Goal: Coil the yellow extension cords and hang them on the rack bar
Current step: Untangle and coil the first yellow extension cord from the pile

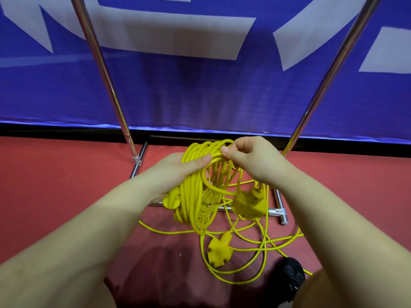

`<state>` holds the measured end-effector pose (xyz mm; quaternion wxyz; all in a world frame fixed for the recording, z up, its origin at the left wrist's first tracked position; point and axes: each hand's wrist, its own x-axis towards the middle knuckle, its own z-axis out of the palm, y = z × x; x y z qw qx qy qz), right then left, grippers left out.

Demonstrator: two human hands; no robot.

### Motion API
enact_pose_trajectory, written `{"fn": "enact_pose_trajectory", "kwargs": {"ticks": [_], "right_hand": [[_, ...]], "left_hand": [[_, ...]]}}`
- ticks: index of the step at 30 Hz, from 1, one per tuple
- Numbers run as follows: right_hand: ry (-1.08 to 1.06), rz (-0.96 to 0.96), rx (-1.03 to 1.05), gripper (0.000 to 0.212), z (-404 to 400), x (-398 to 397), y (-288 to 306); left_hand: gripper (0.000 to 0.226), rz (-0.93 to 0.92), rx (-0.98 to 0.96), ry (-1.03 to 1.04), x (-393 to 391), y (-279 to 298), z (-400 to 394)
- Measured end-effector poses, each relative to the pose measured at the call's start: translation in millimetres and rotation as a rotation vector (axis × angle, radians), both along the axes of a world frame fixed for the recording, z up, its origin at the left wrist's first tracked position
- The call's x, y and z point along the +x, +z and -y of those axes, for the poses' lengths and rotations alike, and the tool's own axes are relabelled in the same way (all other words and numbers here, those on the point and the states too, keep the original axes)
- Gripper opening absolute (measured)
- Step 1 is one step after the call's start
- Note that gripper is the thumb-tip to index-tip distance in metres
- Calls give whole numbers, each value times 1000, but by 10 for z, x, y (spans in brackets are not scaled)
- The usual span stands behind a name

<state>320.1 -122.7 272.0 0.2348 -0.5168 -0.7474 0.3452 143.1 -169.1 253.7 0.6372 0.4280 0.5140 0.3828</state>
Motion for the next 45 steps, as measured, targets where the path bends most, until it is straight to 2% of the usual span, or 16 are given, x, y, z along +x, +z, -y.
{"fn": "enact_pose_trajectory", "kwargs": {"ticks": [2,5,8,11,14,17,19,22,25,29,33,36,39,43,45], "right_hand": [[-31,5,41,31,-8,-23,-12],[6,-9,12,34,-15,-35,-25],[114,-13,-206,40,28,-28,-65],[229,151,-332,40,48,9,-151],[264,159,-351,31,30,66,-199],[257,196,-228,23,-6,67,-232],[126,64,-148,15,-61,92,-238],[-112,-325,-40,18,-127,180,-133],[-152,-493,10,16,-123,203,-21],[-77,-350,9,13,-122,214,-23],[111,-176,20,16,-91,132,-53],[191,-134,55,17,-40,40,-63],[184,-89,115,16,9,-24,-65],[147,-50,197,7,86,-106,-70],[100,-53,257,12,101,-113,-48]], "left_hand": [[26,18,-4,-5,5,13,3],[2,87,-10,32,22,32,8],[12,137,-15,144,-6,40,-31],[9,194,-18,228,-135,63,-112],[11,222,-6,303,-241,91,-152],[12,211,4,324,-284,119,-161],[14,165,28,302,-318,122,-166],[17,37,98,236,-362,107,-150],[18,-58,119,210,-382,69,-129],[44,3,-3,220,-410,71,-149],[51,73,-39,119,-371,45,-139],[48,-37,-11,42,-257,23,-91],[44,-111,27,-21,-135,11,-36],[10,-102,72,-133,-53,20,17],[11,-118,53,-127,-48,19,13]]}}
